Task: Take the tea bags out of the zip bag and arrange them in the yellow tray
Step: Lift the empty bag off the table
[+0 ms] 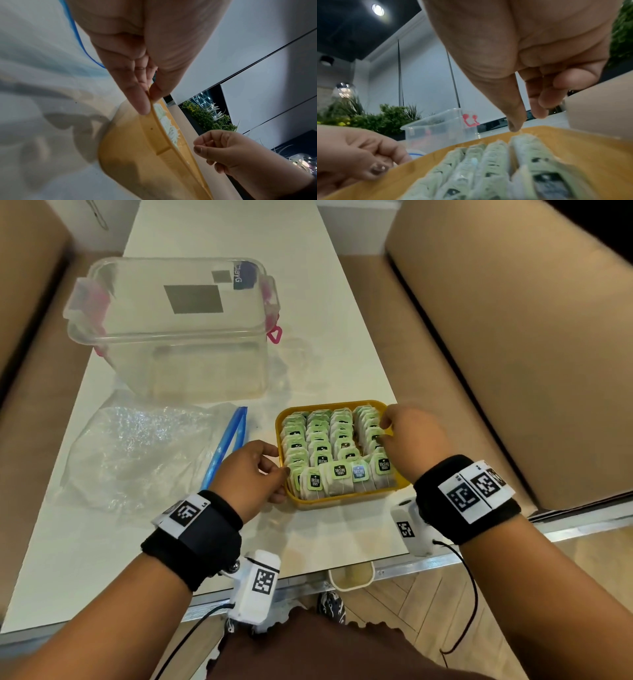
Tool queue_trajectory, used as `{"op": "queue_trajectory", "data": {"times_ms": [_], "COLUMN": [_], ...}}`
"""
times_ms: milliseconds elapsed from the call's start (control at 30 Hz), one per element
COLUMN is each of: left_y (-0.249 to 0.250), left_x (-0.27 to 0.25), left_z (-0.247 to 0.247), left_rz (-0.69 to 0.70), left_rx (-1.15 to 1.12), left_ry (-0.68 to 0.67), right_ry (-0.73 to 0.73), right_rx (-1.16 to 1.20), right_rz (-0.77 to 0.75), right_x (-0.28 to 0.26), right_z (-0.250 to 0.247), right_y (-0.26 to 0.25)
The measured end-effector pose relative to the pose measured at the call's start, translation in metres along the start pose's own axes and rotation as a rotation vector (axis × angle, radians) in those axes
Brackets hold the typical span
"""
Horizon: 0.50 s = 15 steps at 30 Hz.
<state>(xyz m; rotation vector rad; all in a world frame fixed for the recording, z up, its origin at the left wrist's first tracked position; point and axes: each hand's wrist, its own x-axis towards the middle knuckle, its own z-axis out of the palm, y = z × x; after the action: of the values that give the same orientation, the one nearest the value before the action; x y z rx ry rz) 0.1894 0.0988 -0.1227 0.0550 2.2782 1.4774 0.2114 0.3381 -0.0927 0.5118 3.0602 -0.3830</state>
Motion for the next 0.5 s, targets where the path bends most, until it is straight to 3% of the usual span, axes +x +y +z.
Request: {"op": "queue_trajectory", "data": {"times_ms": [100,233,400,500], "left_y": [0.003,0.009,0.008,-0.018], "left_x": [0.001,-0.003,-0.017,-0.01], "left_z": [0.002,-0.008,-0.071,-0.123], "left_rz": [-0.006,0.083,0.413,0.34], "left_rx": [0.01,0.151,0.508,0.586], "left_ry": [0.0,0.05,0.398,0.56], "right_ry": [-0.032,0.008,-0.088,-0.178], "right_rx": [-0.01,0.125,0.41,0.319], "right_rz": [0.009,-0.136,-0.362,-0.44], "right_x": [0.0,-0.01,-0.037,-0.045], "right_z": [0.001,-0.011,-0.027,-0.009], "right_y": [0.008,-0.015,-0.089,-0.135]}}
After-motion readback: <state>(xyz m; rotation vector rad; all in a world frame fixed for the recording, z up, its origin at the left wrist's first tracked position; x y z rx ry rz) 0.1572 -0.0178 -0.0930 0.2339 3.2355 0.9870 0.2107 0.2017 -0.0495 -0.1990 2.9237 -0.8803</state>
